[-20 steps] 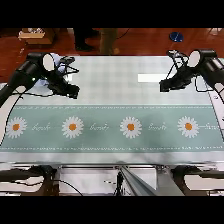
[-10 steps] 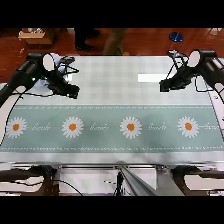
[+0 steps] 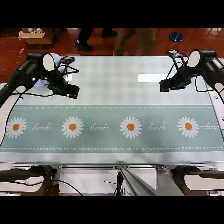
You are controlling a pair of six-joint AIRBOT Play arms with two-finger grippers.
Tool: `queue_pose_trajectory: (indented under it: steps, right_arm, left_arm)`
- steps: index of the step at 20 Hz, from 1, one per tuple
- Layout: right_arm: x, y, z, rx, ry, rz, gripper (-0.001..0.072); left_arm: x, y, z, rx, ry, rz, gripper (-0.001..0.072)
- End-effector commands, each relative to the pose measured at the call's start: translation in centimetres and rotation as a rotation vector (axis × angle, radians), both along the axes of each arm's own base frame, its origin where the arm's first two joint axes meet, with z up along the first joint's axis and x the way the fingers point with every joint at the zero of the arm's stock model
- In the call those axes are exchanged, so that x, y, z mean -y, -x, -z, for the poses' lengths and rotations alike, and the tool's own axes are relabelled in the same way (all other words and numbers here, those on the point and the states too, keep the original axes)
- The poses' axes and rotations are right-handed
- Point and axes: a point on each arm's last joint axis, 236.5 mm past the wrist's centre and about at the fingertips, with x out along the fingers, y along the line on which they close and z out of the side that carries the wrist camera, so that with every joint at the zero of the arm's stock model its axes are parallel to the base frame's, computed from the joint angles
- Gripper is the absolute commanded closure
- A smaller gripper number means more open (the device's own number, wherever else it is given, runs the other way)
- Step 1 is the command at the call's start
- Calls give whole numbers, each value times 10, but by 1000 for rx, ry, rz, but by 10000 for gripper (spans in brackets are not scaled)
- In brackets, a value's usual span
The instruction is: Fold the shirts.
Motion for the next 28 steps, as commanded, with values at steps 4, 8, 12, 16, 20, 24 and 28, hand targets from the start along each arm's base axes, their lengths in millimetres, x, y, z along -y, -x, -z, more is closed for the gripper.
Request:
queue_pose_trajectory:
  steps: [4, 8, 12, 16, 20, 24, 28]
  right_arm:
    - [0, 0, 0, 1, 0, 0, 174]
    - [0, 0, 0, 1, 0, 0, 175]
    - [0, 0, 0, 1, 0, 0, 175]
    - [0, 0, 0, 0, 0, 0, 175]
    - [0, 1, 0, -4, 0, -1, 175]
    - [0, 1, 0, -3, 1, -1, 175]
    - [0, 0, 0, 1, 0, 0, 175]
  left_arm:
    - [0, 0, 0, 0, 0, 0, 151]
    - [0, 0, 0, 0, 0, 0, 151]
    - [0, 0, 0, 0, 0, 0, 151]
    - [0, 0, 0, 0, 0, 0, 151]
    - [0, 0, 0, 0, 0, 0, 151]
    - [0, -1, 0, 3, 1, 0, 151]
    - [-9, -20, -6, 83, -32, 35, 148]
